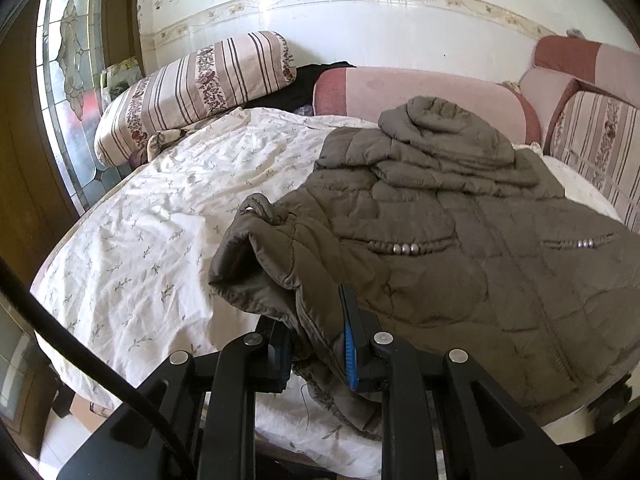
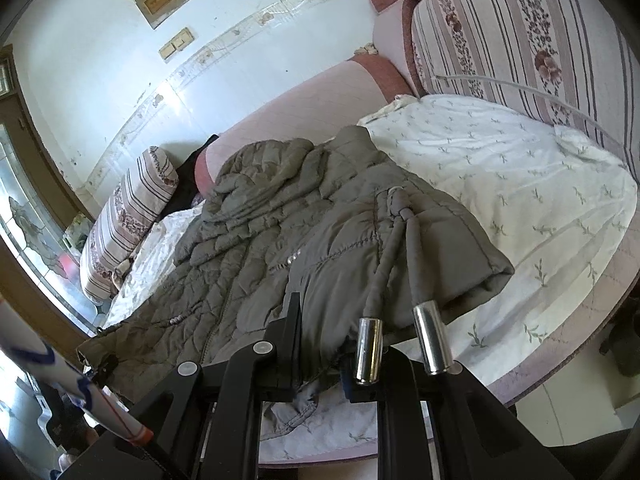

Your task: Fold large clothes

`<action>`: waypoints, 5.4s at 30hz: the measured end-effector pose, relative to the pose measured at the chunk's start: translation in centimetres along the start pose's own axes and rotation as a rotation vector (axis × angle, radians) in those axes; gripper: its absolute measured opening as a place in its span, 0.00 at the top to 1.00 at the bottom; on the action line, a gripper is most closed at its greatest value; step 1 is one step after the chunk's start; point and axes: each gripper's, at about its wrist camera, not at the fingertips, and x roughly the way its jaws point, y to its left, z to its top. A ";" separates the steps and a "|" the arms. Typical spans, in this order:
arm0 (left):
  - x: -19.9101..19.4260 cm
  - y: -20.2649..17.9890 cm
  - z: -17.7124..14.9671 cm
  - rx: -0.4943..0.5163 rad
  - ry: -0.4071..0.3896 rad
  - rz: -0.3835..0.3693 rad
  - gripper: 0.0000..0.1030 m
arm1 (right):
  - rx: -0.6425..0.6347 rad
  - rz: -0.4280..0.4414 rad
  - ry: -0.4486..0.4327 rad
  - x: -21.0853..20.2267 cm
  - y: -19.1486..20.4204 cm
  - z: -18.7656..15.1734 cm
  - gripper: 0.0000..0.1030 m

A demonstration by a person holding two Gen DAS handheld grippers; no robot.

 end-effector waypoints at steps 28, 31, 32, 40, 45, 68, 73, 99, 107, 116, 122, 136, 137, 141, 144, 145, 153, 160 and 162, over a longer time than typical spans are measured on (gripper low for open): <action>-0.7 2.4 6.1 -0.100 -0.011 -0.075 0.81 | 0.020 0.033 -0.024 -1.9 3.6 5.6 0.85; -0.4 2.6 6.9 -0.099 -0.008 -0.079 0.81 | 0.023 0.045 -0.028 -1.9 3.8 6.5 0.85; -0.3 2.7 7.2 -0.101 -0.006 -0.080 0.81 | 0.023 0.050 -0.030 -1.9 3.9 6.8 0.85; 0.6 3.0 12.0 -0.110 -0.016 -0.101 0.81 | 0.012 0.071 -0.062 -1.2 5.1 10.6 0.86; 2.5 2.6 17.5 -0.121 -0.033 -0.113 0.80 | -0.012 0.074 -0.077 0.8 6.1 15.3 0.86; 20.6 -0.2 29.3 -0.061 -0.078 -0.003 0.54 | -0.018 -0.188 0.046 33.7 6.5 28.5 0.86; 26.5 -5.9 25.9 0.069 0.038 -0.045 0.54 | -0.013 -0.215 0.071 36.3 5.8 27.9 0.85; 38.2 -10.7 24.1 0.186 0.128 0.097 0.53 | -0.359 -0.180 0.126 38.4 5.2 19.4 0.55; 39.3 -11.6 24.3 0.214 0.142 0.163 0.53 | -0.339 -0.243 0.159 39.8 5.3 19.5 0.55; 28.9 -9.3 22.9 0.074 0.125 0.011 0.53 | -0.252 -0.118 0.095 29.5 8.8 18.5 0.55; 23.8 -11.0 19.2 0.106 0.124 -0.028 0.52 | -0.262 -0.088 0.123 27.4 11.5 13.6 0.66; 27.8 -11.7 17.3 0.122 0.188 -0.002 0.47 | -0.267 -0.115 0.247 33.2 9.5 11.5 0.66; 28.0 -11.8 17.3 0.125 0.198 -0.002 0.47 | -0.274 -0.119 0.253 33.4 9.6 11.4 0.66; 28.6 -11.8 17.4 0.119 0.229 -0.011 0.47 | -0.258 -0.107 0.278 33.6 9.2 11.8 0.66; 28.2 -11.9 17.6 0.122 0.226 -0.009 0.47 | -0.247 -0.084 0.280 32.9 9.1 12.1 0.66; 27.8 -11.8 17.8 0.117 0.224 -0.013 0.47 | -0.240 -0.075 0.280 32.6 9.1 12.2 0.66; 25.0 -7.5 20.7 0.037 0.144 0.023 0.47 | -0.157 -0.117 0.155 26.9 6.1 16.2 0.67; 27.9 -3.5 19.4 -0.070 0.274 0.073 0.47 | 0.037 -0.225 0.199 27.4 -0.1 17.6 0.67; 28.6 -3.6 19.0 -0.062 0.305 0.078 0.47 | 0.064 -0.222 0.228 28.0 -0.6 17.3 0.67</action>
